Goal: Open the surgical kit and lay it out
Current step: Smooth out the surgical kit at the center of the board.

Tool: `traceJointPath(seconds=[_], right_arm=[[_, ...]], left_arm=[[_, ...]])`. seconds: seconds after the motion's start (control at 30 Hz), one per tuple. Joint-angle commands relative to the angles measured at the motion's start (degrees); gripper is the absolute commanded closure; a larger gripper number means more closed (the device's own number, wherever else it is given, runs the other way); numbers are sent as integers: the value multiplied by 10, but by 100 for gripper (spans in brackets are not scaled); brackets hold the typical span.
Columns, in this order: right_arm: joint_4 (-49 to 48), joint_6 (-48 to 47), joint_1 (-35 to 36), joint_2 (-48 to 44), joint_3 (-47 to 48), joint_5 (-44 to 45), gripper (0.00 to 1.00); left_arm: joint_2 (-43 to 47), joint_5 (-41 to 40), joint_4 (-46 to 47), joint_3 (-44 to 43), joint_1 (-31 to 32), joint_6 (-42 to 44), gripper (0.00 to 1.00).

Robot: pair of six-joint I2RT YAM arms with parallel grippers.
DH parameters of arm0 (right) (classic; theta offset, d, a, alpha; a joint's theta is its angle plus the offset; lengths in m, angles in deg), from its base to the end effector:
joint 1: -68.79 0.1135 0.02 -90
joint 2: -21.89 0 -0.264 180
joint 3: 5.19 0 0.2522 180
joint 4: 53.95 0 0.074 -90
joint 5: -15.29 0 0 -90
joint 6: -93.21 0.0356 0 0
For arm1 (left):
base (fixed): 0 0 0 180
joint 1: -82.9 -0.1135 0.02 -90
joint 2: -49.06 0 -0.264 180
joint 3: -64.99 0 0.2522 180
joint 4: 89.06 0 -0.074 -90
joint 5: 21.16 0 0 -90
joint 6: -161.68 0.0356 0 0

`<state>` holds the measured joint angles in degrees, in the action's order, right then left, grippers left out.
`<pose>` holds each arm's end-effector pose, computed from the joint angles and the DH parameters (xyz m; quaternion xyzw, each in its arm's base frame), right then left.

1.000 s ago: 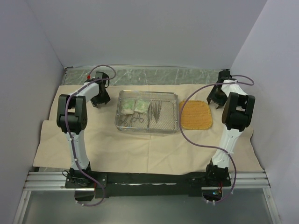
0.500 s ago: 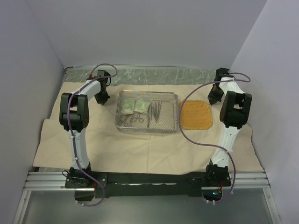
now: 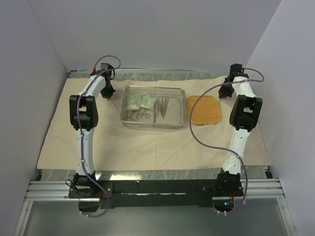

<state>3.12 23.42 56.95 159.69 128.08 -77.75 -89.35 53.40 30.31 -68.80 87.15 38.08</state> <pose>0.5084 -0.1047 0.1745 0.2613 0.9332 0.0435 0.2427 0.5135 -0.0287 0.1701 -0.2731 0.9290 0.0552 0.2434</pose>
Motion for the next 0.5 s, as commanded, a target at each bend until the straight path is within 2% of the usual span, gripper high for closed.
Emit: traceJointPath(seconds=[0.0, 0.27, 0.37, 0.43, 0.47], right_arm=[[-119, 33, -22, 9, 25, -39, 100], [-183, 55, -44, 26, 34, -73, 99], [-195, 53, -48, 31, 45, -77, 94], [-197, 53, -50, 35, 52, -85, 74], [-189, 55, -51, 35, 62, -87, 69]], left_arm=[[-27, -2, 95, -44, -34, 6, 99], [-46, 25, 146, -64, -41, 15, 99], [-40, 37, 155, -46, -41, 7, 94], [-29, 47, 158, -36, -41, 2, 77], [-23, 47, 157, -26, -41, -1, 68]])
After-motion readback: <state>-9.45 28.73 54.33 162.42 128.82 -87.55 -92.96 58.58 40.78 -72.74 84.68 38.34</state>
